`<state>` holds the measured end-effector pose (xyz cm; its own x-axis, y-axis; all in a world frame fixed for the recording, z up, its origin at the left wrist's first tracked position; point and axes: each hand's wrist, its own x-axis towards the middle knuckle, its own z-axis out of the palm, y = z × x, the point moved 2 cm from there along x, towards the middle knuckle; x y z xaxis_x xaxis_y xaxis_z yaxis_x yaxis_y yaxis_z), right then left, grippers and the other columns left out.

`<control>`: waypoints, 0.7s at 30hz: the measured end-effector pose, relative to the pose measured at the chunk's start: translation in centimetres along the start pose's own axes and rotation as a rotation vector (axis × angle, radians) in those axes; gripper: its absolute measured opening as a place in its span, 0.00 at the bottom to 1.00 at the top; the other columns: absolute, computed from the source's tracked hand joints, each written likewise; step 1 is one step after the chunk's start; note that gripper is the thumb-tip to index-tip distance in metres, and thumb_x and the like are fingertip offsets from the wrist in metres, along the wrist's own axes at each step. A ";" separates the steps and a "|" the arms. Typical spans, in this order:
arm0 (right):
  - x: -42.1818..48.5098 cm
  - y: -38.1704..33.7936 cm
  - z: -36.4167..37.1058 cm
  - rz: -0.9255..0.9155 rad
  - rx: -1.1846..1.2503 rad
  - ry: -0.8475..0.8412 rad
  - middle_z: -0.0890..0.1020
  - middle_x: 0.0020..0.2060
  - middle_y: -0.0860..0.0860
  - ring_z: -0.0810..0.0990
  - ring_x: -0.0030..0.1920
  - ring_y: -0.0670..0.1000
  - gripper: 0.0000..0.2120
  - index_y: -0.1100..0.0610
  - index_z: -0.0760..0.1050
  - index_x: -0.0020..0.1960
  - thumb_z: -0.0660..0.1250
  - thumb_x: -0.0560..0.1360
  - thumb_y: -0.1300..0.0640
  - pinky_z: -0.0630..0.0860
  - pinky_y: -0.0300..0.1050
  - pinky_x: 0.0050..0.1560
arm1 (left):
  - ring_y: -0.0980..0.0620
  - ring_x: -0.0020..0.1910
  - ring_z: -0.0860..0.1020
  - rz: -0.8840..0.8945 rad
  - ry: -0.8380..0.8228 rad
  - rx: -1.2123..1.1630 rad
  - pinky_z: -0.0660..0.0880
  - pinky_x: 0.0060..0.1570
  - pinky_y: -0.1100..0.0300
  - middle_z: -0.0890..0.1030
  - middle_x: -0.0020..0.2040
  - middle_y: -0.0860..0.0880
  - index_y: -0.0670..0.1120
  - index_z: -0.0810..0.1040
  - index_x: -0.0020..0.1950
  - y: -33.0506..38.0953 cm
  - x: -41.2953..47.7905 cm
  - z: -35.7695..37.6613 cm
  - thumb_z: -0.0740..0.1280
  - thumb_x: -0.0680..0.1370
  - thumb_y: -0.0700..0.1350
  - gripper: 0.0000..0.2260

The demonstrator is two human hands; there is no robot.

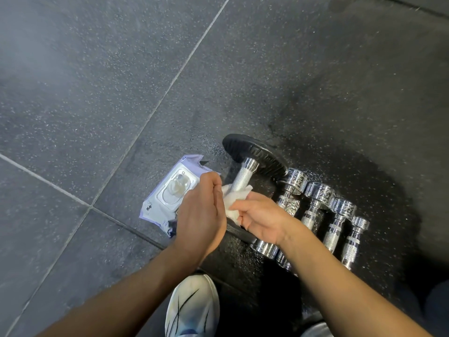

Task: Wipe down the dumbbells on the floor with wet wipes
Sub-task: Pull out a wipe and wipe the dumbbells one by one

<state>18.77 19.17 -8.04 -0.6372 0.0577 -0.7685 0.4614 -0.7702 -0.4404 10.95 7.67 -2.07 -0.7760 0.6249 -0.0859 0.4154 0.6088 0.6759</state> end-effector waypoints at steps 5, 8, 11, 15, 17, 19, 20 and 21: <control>0.1 -1.6 1.0 -0.016 -0.073 0.135 0.86 0.44 0.59 0.86 0.39 0.53 0.10 0.65 0.81 0.54 0.69 0.75 0.73 0.81 0.42 0.36 | 0.45 0.37 0.75 -0.007 -0.002 -0.015 0.73 0.39 0.45 0.76 0.38 0.53 0.59 0.62 0.51 -0.1 0.0 -0.1 0.56 0.84 0.47 0.07; 0.6 -2.4 1.4 -0.069 0.225 0.082 0.84 0.58 0.62 0.83 0.56 0.62 0.12 0.65 0.77 0.59 0.63 0.78 0.72 0.78 0.52 0.51 | 0.45 0.37 0.75 0.011 -0.009 -0.009 0.73 0.39 0.44 0.76 0.38 0.53 0.58 0.62 0.51 0.1 0.0 -0.1 0.54 0.84 0.50 0.04; 1.0 -3.1 1.1 -0.151 0.466 0.027 0.85 0.55 0.59 0.80 0.48 0.57 0.13 0.65 0.79 0.50 0.56 0.78 0.69 0.73 0.51 0.53 | 0.46 0.37 0.75 0.006 -0.015 -0.017 0.73 0.39 0.45 0.76 0.39 0.54 0.58 0.63 0.50 0.1 0.0 -0.1 0.54 0.83 0.50 0.03; 1.8 -2.7 0.4 -0.187 0.667 0.025 0.83 0.46 0.60 0.78 0.41 0.57 0.17 0.65 0.81 0.51 0.55 0.77 0.60 0.73 0.51 0.53 | 0.51 0.36 0.75 -0.020 -0.009 -0.017 0.70 0.37 0.48 0.75 0.37 0.54 0.58 0.63 0.50 0.0 0.0 -0.1 0.55 0.85 0.46 0.07; 2.0 -2.3 0.7 -0.181 0.595 0.033 0.82 0.47 0.61 0.78 0.42 0.58 0.19 0.65 0.82 0.55 0.56 0.74 0.59 0.73 0.52 0.49 | 0.58 0.36 0.74 -0.031 -0.010 -0.021 0.64 0.37 0.52 0.75 0.36 0.57 0.57 0.63 0.48 0.3 0.0 -0.1 0.55 0.84 0.47 0.06; 1.9 -1.7 1.1 -0.120 0.453 -0.020 0.82 0.52 0.63 0.79 0.46 0.59 0.25 0.66 0.79 0.64 0.55 0.73 0.60 0.74 0.53 0.49 | 0.58 0.39 0.77 -0.042 -0.016 -0.019 0.68 0.39 0.51 0.77 0.38 0.56 0.57 0.64 0.50 0.3 0.0 0.0 0.53 0.84 0.48 0.05; 1.8 -1.3 1.1 -0.086 0.379 -0.038 0.81 0.55 0.63 0.80 0.48 0.59 0.26 0.67 0.76 0.68 0.55 0.74 0.61 0.75 0.52 0.49 | 0.52 0.41 0.78 -0.038 -0.016 -0.013 0.72 0.41 0.48 0.78 0.39 0.55 0.57 0.64 0.51 0.2 -0.1 0.1 0.52 0.84 0.49 0.04; 1.6 -0.9 1.0 -0.071 0.313 -0.058 0.81 0.56 0.63 0.80 0.50 0.59 0.26 0.67 0.74 0.70 0.55 0.75 0.62 0.77 0.51 0.49 | 0.48 0.40 0.78 -0.034 -0.013 -0.007 0.74 0.41 0.45 0.78 0.40 0.53 0.57 0.64 0.51 0.1 -0.1 0.1 0.53 0.84 0.48 0.04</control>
<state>16.69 19.35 -8.39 -0.6990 0.0888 -0.7096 0.2084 -0.9239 -0.3209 11.11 7.70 -2.05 -0.7832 0.6104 -0.1180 0.3858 0.6260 0.6777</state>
